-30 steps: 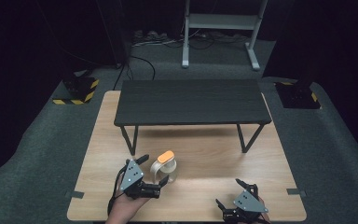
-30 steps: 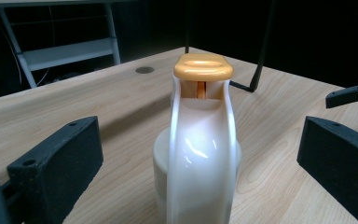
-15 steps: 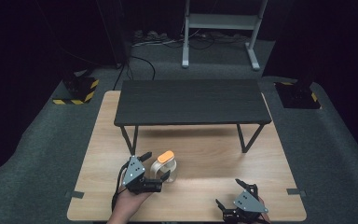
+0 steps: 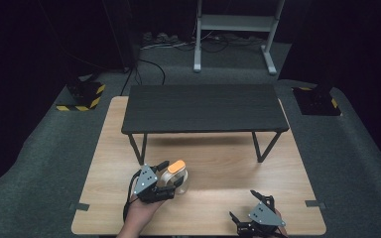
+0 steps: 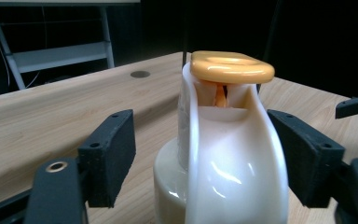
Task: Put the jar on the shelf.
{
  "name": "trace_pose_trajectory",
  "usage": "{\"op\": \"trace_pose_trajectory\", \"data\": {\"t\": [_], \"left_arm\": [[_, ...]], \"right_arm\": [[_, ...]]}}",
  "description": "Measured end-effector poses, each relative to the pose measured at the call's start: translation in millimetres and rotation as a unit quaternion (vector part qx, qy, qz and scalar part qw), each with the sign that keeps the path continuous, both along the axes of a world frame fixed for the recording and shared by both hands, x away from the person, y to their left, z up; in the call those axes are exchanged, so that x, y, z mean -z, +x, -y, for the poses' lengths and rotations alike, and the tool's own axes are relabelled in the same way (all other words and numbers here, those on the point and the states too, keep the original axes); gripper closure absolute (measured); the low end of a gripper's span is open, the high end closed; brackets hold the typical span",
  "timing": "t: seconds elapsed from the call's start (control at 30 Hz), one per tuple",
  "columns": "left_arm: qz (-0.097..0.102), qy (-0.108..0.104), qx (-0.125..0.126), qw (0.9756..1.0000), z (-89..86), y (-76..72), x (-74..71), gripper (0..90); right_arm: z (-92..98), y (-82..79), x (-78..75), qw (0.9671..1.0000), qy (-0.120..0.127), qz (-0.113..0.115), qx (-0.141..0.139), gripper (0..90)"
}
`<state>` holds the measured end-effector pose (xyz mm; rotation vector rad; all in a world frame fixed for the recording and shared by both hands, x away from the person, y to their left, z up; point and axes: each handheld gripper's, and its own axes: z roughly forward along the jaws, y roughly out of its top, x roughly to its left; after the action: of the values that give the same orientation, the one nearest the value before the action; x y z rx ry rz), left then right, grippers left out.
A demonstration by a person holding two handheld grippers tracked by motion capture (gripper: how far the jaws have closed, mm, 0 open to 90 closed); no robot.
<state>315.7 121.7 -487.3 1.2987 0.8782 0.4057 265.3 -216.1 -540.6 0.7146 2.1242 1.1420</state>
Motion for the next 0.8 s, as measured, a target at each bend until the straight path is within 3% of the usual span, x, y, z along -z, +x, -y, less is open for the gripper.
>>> {"op": "trace_pose_trajectory", "data": {"t": [0.57, 0.8], "left_arm": [[0.01, 0.015, 0.006, 0.9998, 5.9, 1.6, 7.3, 44.5], [0.023, 0.002, 0.005, 0.9997, 6.3, -1.0, 9.6, 54.8]], "right_arm": [[0.5, 0.0, -0.1, 1.0, 0.003, -0.001, 0.001, 0.3], [0.5, 0.0, -0.1, 1.0, 0.003, -0.001, 0.001, 0.3]]}}
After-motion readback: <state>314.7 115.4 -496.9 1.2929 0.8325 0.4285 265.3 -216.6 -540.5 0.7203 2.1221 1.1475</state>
